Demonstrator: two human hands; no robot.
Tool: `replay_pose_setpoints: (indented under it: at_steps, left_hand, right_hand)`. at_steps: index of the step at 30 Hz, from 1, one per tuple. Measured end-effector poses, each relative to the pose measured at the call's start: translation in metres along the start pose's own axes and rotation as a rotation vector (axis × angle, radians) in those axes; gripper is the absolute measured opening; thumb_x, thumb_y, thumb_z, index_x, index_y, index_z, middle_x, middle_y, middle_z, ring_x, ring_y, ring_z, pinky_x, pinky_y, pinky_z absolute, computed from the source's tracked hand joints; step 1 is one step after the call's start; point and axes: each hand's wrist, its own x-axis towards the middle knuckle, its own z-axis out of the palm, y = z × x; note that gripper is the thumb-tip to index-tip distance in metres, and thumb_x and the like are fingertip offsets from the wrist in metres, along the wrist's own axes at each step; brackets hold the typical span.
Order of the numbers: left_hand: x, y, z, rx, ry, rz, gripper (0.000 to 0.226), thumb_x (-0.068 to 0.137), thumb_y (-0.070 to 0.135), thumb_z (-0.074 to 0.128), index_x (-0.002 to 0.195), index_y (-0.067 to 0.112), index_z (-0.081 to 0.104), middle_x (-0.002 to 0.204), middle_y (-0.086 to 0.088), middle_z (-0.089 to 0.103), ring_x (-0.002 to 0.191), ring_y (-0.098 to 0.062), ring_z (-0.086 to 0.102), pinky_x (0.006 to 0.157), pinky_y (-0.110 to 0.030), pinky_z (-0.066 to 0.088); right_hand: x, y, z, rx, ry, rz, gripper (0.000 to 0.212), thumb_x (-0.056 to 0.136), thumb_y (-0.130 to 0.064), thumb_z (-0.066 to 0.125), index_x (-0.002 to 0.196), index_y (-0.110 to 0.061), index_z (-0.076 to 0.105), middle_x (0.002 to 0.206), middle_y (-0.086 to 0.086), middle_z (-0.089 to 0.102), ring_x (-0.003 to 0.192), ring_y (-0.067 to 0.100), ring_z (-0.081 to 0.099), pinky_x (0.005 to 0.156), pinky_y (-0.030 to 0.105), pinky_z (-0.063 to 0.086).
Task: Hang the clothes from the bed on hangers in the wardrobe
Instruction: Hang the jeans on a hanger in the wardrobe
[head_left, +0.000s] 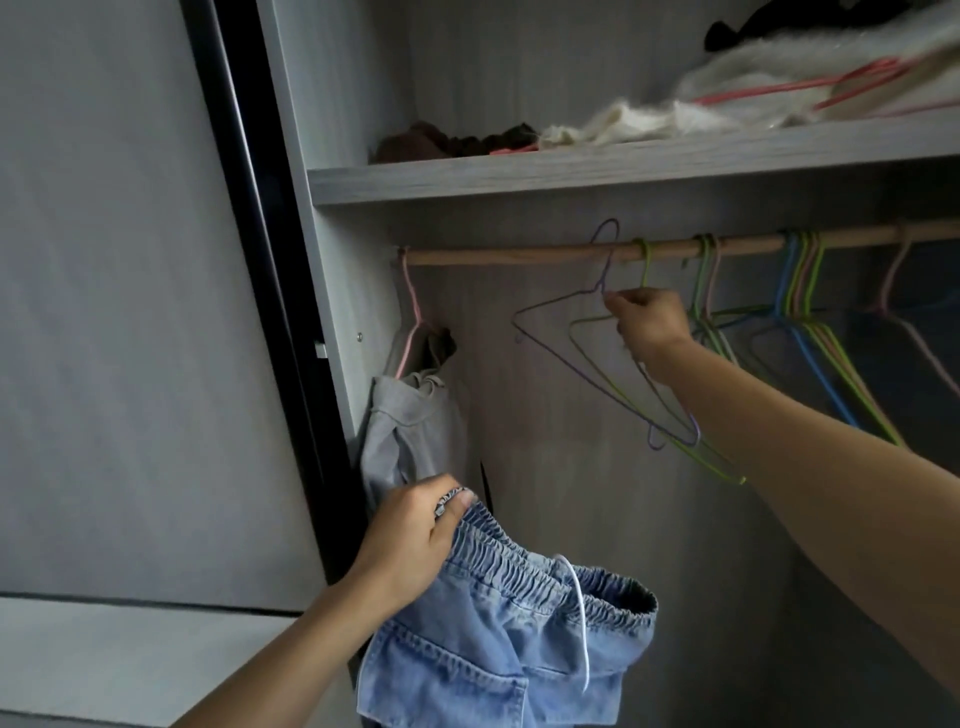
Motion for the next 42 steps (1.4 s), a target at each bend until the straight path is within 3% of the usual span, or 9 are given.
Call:
replay_pose_setpoints:
  at_steps: [8, 10, 16, 22, 25, 29, 34, 37, 42]
  left_hand:
    - [-0.005, 0.004, -0.004, -0.032, -0.017, 0.007, 0.034, 0.095, 0.043, 0.044, 0.073, 0.019, 0.055, 0.065, 0.007, 0.059, 0.063, -0.007, 0.058, 0.064, -0.035, 0.048]
    - [-0.009, 0.003, -0.01, -0.014, 0.008, -0.006, 0.033, 0.095, 0.042, 0.045, 0.072, 0.021, 0.054, 0.062, 0.006, 0.058, 0.06, -0.006, 0.057, 0.061, -0.034, 0.047]
    - [-0.018, 0.007, -0.015, 0.019, 0.019, -0.084, 0.036, 0.092, 0.046, 0.043, 0.075, 0.017, 0.057, 0.061, 0.001, 0.059, 0.058, -0.014, 0.059, 0.061, -0.038, 0.047]
    - [-0.036, 0.018, -0.015, 0.072, 0.045, -0.15, 0.042, 0.089, 0.05, 0.042, 0.075, 0.016, 0.062, 0.064, 0.002, 0.064, 0.062, -0.013, 0.061, 0.066, -0.037, 0.046]
    - [-0.049, 0.027, -0.015, 0.096, 0.048, -0.211, 0.035, 0.091, 0.04, 0.045, 0.077, 0.015, 0.064, 0.067, 0.003, 0.065, 0.066, -0.009, 0.062, 0.067, -0.031, 0.046]
    - [-0.069, 0.043, -0.016, 0.133, 0.048, -0.292, 0.028, 0.097, 0.032, 0.05, 0.074, 0.021, 0.059, 0.063, 0.003, 0.063, 0.065, -0.008, 0.06, 0.063, -0.023, 0.043]
    - [-0.091, 0.062, -0.019, 0.145, 0.004, -0.34, 0.035, 0.099, 0.031, 0.049, 0.073, 0.01, 0.06, 0.063, -0.011, 0.061, 0.06, -0.022, 0.057, 0.064, -0.034, 0.043]
    - [-0.098, 0.068, -0.02, 0.141, -0.007, -0.329, 0.039, 0.098, 0.033, 0.049, 0.072, 0.006, 0.058, 0.062, -0.013, 0.059, 0.056, -0.013, 0.051, 0.062, -0.032, 0.042]
    - [-0.099, 0.078, -0.024, 0.114, -0.05, -0.296, 0.035, 0.099, 0.023, 0.05, 0.069, 0.004, 0.055, 0.054, -0.003, 0.047, 0.053, -0.002, 0.04, 0.055, -0.024, 0.034]
  right_hand:
    - [0.003, -0.033, 0.006, 0.035, -0.04, 0.06, 0.015, 0.094, -0.017, 0.051, 0.093, -0.006, 0.061, 0.071, 0.005, 0.065, 0.055, 0.017, 0.051, 0.045, 0.027, 0.037]
    - [-0.013, -0.03, 0.007, 0.014, -0.075, 0.015, 0.018, 0.087, -0.027, 0.054, 0.078, -0.012, 0.056, 0.071, 0.011, 0.059, 0.058, 0.023, 0.047, 0.046, 0.029, 0.032]
    - [-0.095, -0.002, -0.034, -0.333, -0.126, -0.102, 0.077, 0.066, -0.085, 0.052, 0.048, -0.011, 0.056, 0.042, 0.002, 0.047, 0.05, 0.023, 0.05, 0.055, 0.033, 0.038]
    - [-0.132, 0.024, -0.078, -0.446, -0.213, -0.203, 0.068, 0.077, -0.071, 0.053, 0.06, -0.005, 0.05, 0.046, 0.001, 0.043, 0.06, 0.028, 0.054, 0.058, 0.031, 0.043]
    - [-0.144, 0.031, -0.093, -0.394, -0.263, -0.301, 0.047, 0.08, -0.064, 0.056, 0.063, -0.021, 0.062, 0.053, -0.005, 0.052, 0.067, 0.023, 0.055, 0.057, 0.03, 0.039]
    - [-0.158, 0.037, -0.104, -0.603, -0.218, -0.383, 0.078, 0.069, -0.089, 0.043, 0.058, -0.013, 0.057, 0.054, -0.001, 0.055, 0.066, 0.026, 0.057, 0.058, 0.029, 0.041]
    - [-0.168, 0.053, -0.117, -0.637, -0.159, -0.424, 0.057, 0.084, -0.062, 0.05, 0.064, -0.01, 0.06, 0.06, 0.007, 0.054, 0.073, 0.036, 0.059, 0.058, 0.03, 0.035]
    - [-0.175, 0.058, -0.126, -0.46, -0.169, -0.464, 0.042, 0.09, -0.04, 0.052, 0.069, -0.005, 0.061, 0.06, 0.012, 0.05, 0.073, 0.04, 0.054, 0.058, 0.032, 0.03]
    - [-0.175, 0.047, -0.141, -0.307, -0.149, -0.505, 0.049, 0.094, -0.034, 0.054, 0.052, -0.009, 0.047, 0.048, 0.008, 0.044, 0.062, 0.037, 0.046, 0.056, 0.032, 0.027]
